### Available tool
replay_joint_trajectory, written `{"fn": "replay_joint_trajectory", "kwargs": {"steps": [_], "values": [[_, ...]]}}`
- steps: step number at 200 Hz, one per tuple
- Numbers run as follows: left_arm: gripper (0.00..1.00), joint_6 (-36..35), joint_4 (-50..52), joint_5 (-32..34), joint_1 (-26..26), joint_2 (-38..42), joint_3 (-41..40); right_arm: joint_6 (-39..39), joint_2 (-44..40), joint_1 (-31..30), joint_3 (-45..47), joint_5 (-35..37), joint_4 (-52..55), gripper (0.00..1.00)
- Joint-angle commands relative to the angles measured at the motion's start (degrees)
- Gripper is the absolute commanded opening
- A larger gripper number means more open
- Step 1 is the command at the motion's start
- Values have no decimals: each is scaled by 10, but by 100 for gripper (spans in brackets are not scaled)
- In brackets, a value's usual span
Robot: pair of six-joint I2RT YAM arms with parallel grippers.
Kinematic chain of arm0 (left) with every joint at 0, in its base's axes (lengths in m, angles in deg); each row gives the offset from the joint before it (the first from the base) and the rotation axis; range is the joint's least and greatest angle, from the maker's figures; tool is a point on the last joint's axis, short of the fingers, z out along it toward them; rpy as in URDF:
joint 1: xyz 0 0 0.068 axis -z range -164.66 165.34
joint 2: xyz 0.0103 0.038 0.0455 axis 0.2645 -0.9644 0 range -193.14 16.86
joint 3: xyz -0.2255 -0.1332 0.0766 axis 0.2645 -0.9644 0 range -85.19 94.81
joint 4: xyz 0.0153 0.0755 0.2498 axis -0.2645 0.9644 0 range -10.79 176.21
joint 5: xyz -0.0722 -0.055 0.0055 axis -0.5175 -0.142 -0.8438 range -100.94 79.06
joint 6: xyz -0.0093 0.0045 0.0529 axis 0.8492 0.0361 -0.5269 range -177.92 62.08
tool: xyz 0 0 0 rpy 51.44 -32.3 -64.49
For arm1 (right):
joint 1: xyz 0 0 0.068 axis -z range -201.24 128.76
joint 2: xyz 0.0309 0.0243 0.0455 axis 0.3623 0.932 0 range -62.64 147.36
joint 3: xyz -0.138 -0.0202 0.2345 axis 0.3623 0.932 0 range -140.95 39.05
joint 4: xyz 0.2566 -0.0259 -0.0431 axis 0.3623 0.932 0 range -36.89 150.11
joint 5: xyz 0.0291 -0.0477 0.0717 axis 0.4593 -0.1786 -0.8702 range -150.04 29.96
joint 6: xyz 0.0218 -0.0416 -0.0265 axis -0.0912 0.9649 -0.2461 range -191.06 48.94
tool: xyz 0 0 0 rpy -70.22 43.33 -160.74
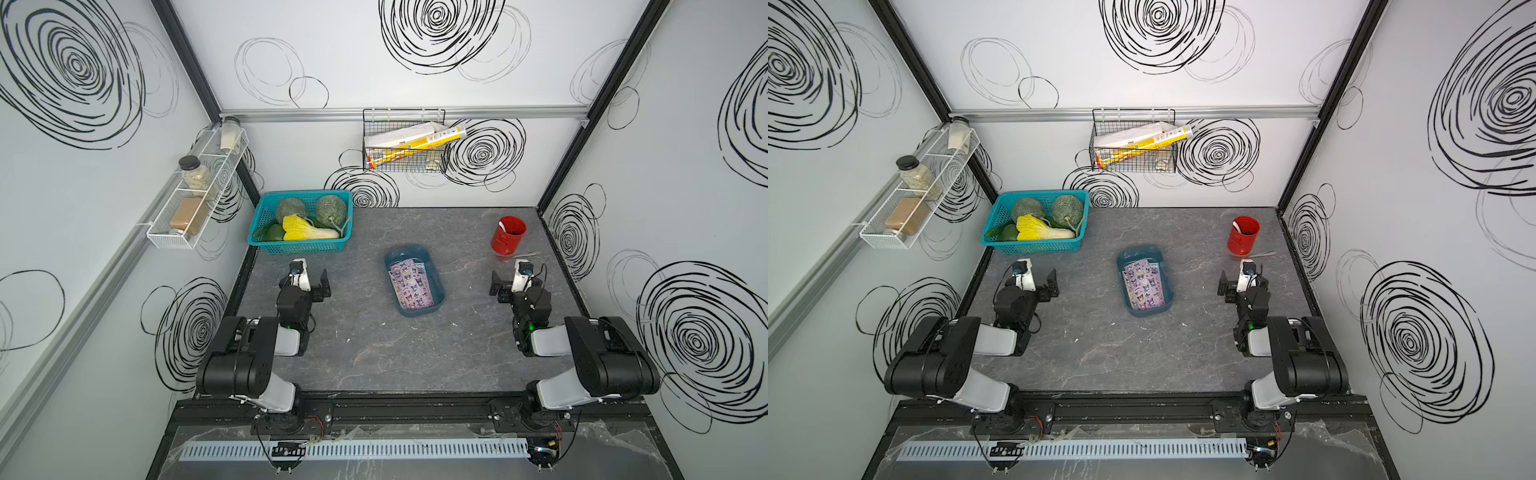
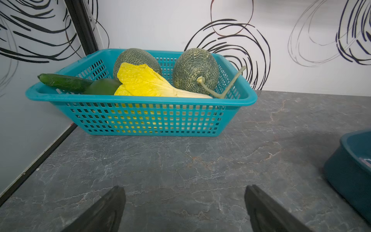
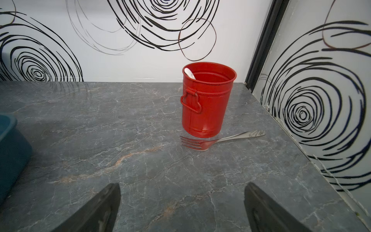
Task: Take the stickers out of the storage box
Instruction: Pick up the sticker from the storage box.
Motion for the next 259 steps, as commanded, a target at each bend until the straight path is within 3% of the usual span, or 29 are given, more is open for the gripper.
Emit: {"fn": "replay_joint_trajectory", "kwargs": {"steps": [1, 210, 224, 243, 259], "values": [[99, 4, -20, 0, 1, 3, 5, 5, -6, 1, -1, -2, -10, 100], [99, 3, -2, -16, -5, 7, 14, 3, -13, 1, 1, 2, -13, 100], [99, -1, 32, -20, -3, 24, 30, -10, -53, 1, -25, 22, 68, 100], [99, 27, 227, 0, -1, 72, 117, -77, -90, 3, -149, 104, 326, 100], [99, 93, 350, 8, -6, 94, 184, -106, -81, 2, -230, 107, 462, 100]]}}
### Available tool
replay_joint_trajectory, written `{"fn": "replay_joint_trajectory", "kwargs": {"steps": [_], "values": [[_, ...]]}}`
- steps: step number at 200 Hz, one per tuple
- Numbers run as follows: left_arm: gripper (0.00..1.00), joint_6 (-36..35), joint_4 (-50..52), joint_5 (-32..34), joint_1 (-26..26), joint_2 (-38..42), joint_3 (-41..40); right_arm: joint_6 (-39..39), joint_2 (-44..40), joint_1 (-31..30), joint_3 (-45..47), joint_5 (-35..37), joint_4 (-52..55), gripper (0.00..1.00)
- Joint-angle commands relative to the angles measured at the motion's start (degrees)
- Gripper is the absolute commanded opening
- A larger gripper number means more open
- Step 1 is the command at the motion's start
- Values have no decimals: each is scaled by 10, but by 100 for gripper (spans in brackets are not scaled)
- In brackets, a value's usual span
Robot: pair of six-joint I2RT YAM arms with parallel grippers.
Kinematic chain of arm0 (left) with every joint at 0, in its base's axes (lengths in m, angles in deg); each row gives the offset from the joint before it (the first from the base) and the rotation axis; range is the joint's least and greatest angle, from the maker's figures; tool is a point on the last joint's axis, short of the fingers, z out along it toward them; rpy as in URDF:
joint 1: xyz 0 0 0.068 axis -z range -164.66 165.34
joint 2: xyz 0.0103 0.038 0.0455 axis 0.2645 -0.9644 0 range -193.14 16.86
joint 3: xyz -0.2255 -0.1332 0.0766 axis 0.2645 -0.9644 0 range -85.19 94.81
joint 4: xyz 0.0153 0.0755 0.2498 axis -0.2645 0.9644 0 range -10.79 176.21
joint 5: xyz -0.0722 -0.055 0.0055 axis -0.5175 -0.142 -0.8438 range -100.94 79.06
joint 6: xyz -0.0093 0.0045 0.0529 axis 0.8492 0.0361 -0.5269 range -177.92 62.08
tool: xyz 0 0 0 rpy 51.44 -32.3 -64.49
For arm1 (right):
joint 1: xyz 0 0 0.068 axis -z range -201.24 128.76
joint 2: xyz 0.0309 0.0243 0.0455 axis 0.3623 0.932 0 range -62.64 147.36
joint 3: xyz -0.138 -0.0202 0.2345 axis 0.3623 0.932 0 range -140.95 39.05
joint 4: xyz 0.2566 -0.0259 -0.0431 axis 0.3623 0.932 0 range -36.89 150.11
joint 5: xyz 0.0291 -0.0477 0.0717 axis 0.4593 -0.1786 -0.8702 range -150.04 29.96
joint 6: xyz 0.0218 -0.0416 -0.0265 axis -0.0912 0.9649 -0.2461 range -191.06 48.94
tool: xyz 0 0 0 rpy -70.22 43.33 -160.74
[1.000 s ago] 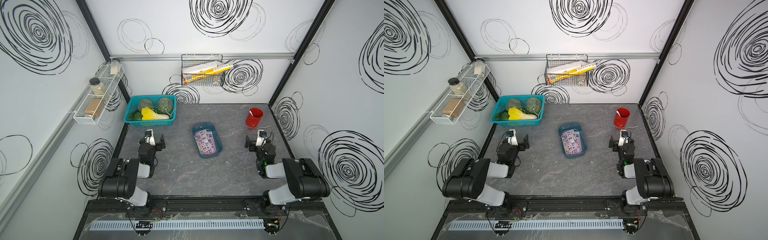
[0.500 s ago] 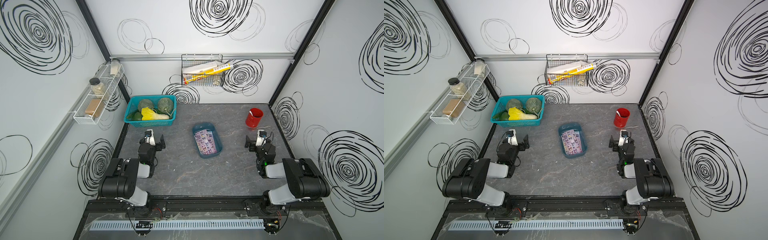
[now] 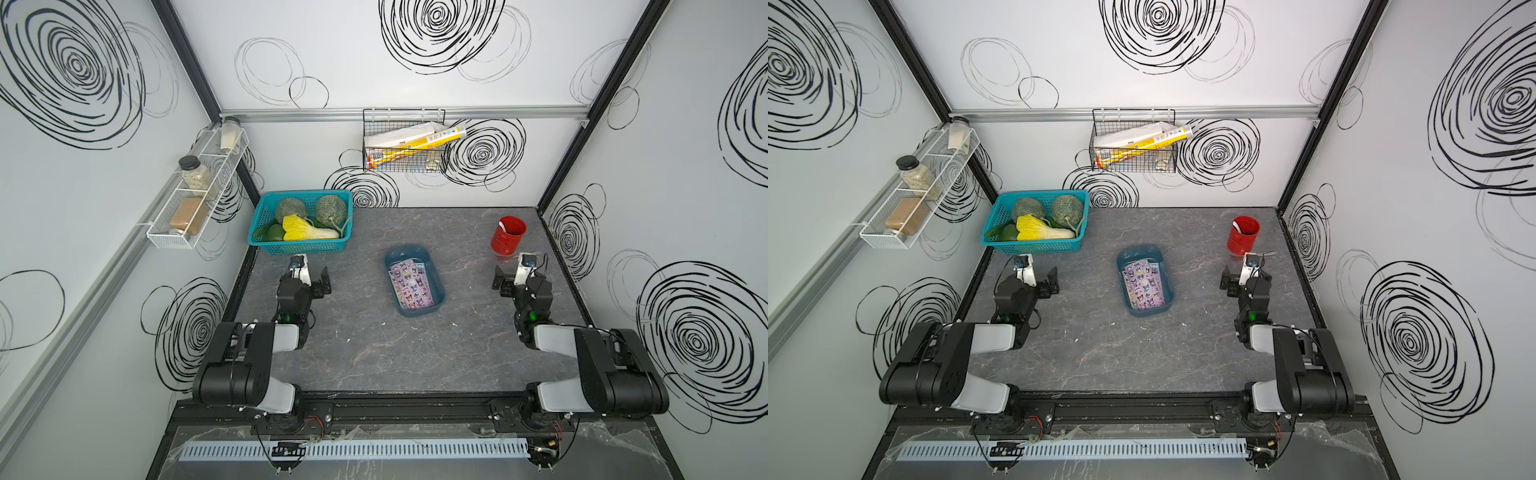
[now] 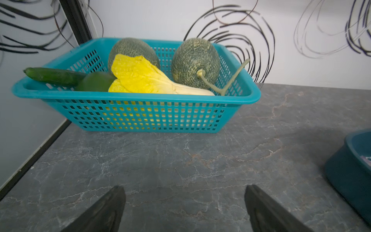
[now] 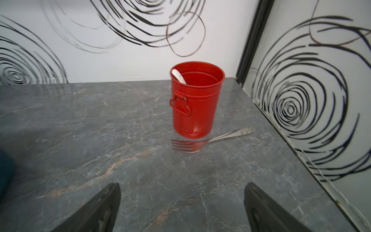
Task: Take the stickers out of the storage box
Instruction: Pick up the sticker from the storage box.
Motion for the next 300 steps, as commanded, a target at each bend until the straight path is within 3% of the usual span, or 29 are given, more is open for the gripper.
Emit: {"fn": "replay_joint_trajectory", "kwargs": {"steps": [1, 13, 39, 74, 103, 134, 154, 166, 205, 241, 300], "values": [[99, 78, 176, 8, -4, 46, 101, -67, -12, 2, -119, 49, 246, 100], [99, 127, 233, -21, -9, 56, 141, -86, -1, 3, -161, 15, 313, 100], [99, 218, 332, -105, -28, 40, 226, -90, 8, 3, -209, -142, 384, 100], [99, 245, 481, -278, -46, -30, 353, -125, -10, 1, -223, -277, 430, 100], [99, 230, 523, -325, -44, -22, 381, -143, -13, -25, -262, -312, 504, 100], [99, 161, 616, -293, -49, -37, 396, -124, 6, -130, -326, -255, 584, 100], [99, 150, 632, -345, -83, -54, 387, -131, 23, -188, -348, -225, 597, 100], [99, 162, 616, -335, -84, -38, 365, -142, 34, -213, -355, -215, 597, 100], [99, 156, 643, -249, -12, 2, 340, -164, 98, -296, -402, -169, 614, 100], [99, 136, 664, -223, 26, 35, 310, -161, 196, -373, -483, -86, 664, 100], [99, 125, 671, -206, 76, 51, 297, -191, 308, -400, -555, -30, 672, 100]]}}
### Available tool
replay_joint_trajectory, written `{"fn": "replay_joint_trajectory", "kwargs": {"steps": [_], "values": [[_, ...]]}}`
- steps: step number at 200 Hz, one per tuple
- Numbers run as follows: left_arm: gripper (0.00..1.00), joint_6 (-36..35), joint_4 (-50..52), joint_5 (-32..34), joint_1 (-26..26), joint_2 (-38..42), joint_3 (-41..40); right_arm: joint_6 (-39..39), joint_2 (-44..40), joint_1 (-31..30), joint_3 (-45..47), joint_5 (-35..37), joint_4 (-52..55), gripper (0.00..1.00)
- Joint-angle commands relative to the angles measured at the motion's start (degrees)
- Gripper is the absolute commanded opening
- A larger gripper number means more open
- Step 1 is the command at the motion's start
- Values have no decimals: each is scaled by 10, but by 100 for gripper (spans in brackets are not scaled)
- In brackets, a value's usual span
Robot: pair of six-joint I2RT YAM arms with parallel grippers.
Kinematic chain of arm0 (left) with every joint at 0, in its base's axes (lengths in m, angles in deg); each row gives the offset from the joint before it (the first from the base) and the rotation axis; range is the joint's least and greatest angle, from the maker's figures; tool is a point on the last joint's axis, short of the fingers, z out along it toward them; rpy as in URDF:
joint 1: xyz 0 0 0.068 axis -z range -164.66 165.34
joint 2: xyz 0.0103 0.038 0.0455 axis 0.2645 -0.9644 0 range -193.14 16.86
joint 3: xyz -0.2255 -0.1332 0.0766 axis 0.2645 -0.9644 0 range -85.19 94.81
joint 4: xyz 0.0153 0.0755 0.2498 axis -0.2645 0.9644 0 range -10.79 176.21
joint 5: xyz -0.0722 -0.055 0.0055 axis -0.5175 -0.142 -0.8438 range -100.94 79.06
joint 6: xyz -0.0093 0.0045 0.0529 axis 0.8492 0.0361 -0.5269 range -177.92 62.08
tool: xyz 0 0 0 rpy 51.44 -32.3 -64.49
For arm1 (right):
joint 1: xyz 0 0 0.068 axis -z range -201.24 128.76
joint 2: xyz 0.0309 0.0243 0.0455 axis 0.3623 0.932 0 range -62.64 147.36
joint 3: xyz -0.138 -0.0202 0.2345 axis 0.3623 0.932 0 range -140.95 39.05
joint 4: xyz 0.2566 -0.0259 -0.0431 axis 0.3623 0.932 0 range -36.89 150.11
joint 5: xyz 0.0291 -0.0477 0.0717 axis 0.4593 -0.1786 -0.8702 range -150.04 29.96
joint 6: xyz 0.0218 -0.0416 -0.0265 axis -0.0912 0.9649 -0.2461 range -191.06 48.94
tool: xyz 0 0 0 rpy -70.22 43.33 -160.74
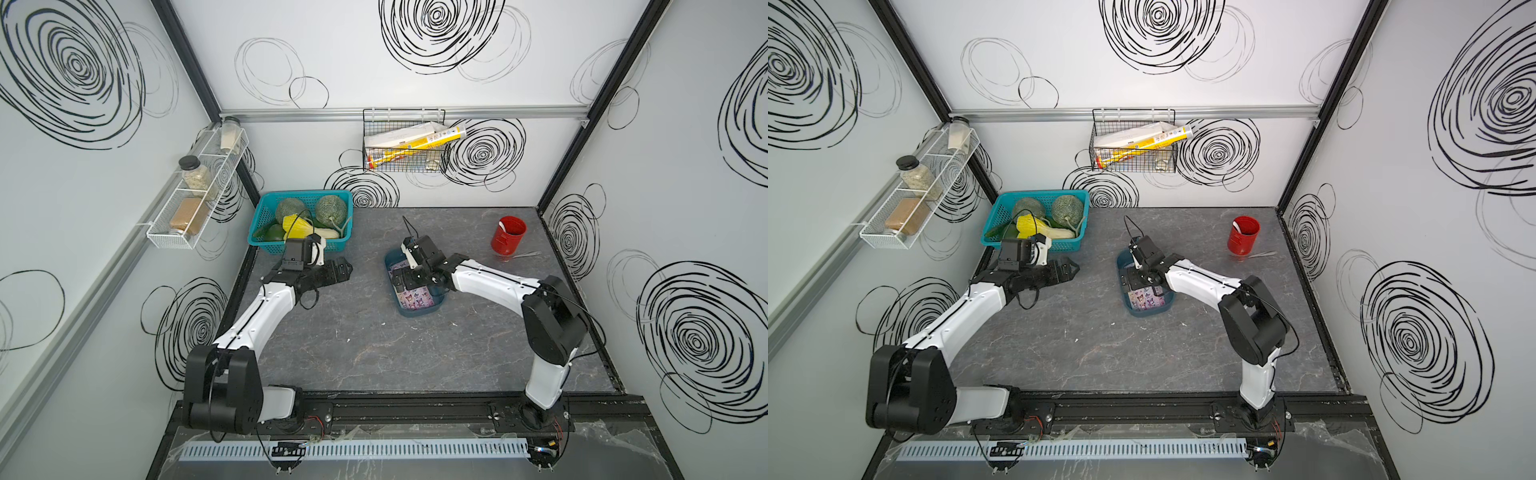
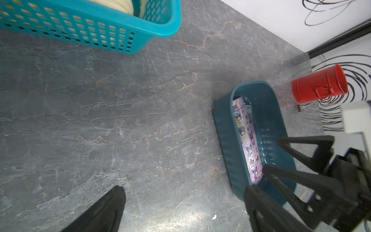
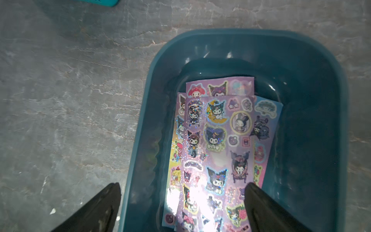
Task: Take the stickers out of the storage box
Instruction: Pick up the sticker from the storage box.
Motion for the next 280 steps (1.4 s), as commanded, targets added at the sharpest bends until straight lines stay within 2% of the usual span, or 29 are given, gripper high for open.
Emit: {"fn": "replay_joint_trajectory", "kwargs": {"steps": [1, 39, 80, 102, 160, 203, 216, 256, 269, 280], "values": [[99, -17, 2, 6, 14, -7, 5, -18, 26, 2, -27, 45, 26, 100], [99, -20, 10, -17, 15, -17, 9, -18, 69, -4, -52, 68, 41, 100], [99, -23, 13, -3, 15, -3, 5, -19, 100, -10, -44, 79, 40, 98], [99, -24, 14, -5, 14, -8, 5, -19, 112, -10, -49, 87, 45, 93], [99, -23, 12, -16, 15, -21, 9, -24, 96, -10, -28, 116, 41, 71], [99, -23, 12, -16, 14, -23, 9, -23, 87, -10, -23, 127, 42, 66], [99, -23, 11, -16, 14, -22, 8, -23, 78, -9, -20, 126, 36, 59], [99, -22, 11, -18, 15, -23, 6, -24, 59, -10, -10, 123, 26, 54], [99, -23, 10, -20, 15, -24, 6, -23, 55, -10, -6, 123, 24, 46], [99, -23, 9, -21, 16, -24, 7, -23, 50, -9, -2, 122, 20, 45]]}}
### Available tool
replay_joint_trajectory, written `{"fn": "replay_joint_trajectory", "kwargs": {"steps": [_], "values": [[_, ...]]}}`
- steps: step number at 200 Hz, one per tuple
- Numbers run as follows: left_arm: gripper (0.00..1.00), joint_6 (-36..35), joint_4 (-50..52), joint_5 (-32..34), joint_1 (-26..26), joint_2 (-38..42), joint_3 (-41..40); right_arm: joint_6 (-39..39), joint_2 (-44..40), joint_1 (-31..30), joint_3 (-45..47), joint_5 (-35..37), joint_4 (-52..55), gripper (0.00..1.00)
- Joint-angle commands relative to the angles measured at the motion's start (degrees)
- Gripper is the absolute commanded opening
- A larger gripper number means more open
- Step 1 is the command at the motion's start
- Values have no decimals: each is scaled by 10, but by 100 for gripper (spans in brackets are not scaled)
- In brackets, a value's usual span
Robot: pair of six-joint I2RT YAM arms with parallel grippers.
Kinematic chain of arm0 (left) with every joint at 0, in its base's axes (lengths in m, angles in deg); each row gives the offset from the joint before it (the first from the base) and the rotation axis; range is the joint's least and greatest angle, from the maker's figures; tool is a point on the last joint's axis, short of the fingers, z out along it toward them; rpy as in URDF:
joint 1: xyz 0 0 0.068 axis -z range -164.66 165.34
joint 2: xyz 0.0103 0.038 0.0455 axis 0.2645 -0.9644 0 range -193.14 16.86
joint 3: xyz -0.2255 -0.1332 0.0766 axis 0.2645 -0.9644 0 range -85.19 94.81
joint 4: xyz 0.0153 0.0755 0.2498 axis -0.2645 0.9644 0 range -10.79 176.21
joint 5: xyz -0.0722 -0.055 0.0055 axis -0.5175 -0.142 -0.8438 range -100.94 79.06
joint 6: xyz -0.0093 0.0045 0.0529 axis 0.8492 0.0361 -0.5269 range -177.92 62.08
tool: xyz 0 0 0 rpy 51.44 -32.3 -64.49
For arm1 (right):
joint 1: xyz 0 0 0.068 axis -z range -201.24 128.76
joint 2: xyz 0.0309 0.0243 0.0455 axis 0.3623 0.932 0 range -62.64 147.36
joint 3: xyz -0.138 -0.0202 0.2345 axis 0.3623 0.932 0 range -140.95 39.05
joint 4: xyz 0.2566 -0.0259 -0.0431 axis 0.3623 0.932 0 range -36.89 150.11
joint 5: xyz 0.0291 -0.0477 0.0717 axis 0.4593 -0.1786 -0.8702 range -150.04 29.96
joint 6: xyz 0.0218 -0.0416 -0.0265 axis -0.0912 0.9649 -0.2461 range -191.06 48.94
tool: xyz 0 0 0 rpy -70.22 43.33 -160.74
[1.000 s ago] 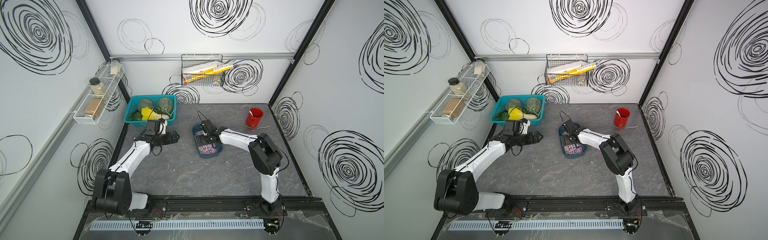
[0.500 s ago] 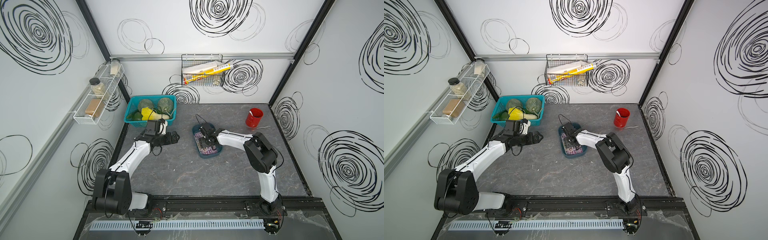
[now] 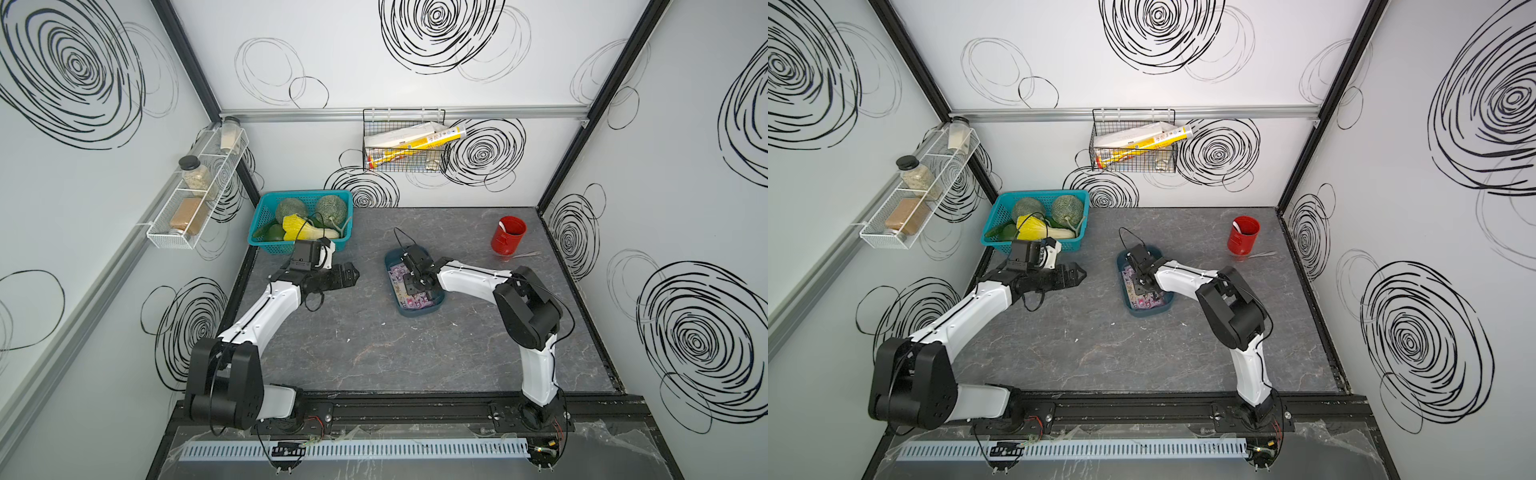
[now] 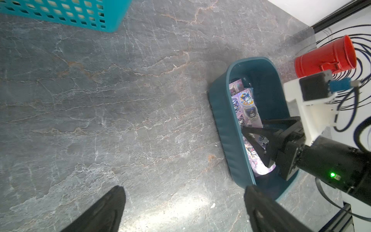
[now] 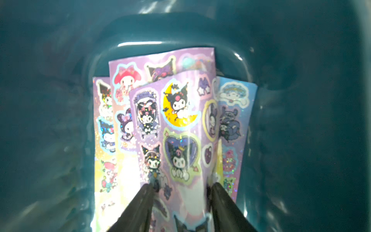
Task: Take the stickers out of the storage box
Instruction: Pick up the sticker from the storage box.
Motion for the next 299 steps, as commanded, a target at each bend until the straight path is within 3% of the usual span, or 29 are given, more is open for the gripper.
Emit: {"fn": "replay_joint_trajectory", "kwargs": {"steps": [1, 79, 181, 230, 238, 299], "values": [[99, -9, -8, -10, 1, -7, 7, -2, -27, -2, 13, 7, -1, 45], [99, -11, -13, -15, 10, -4, 6, -8, -55, -1, 24, -9, -22, 45], [99, -12, -27, -44, 15, 3, 1, -18, -99, 14, 56, -33, -49, 37], [92, -11, -44, -82, 15, 4, -4, -22, -119, 24, 75, -49, -66, 32], [91, -11, -46, -84, 15, 4, -5, -22, -123, 27, 78, -49, -67, 28], [88, -11, -64, -105, 33, 9, -8, -17, -165, 43, 79, -86, -66, 28]]}}
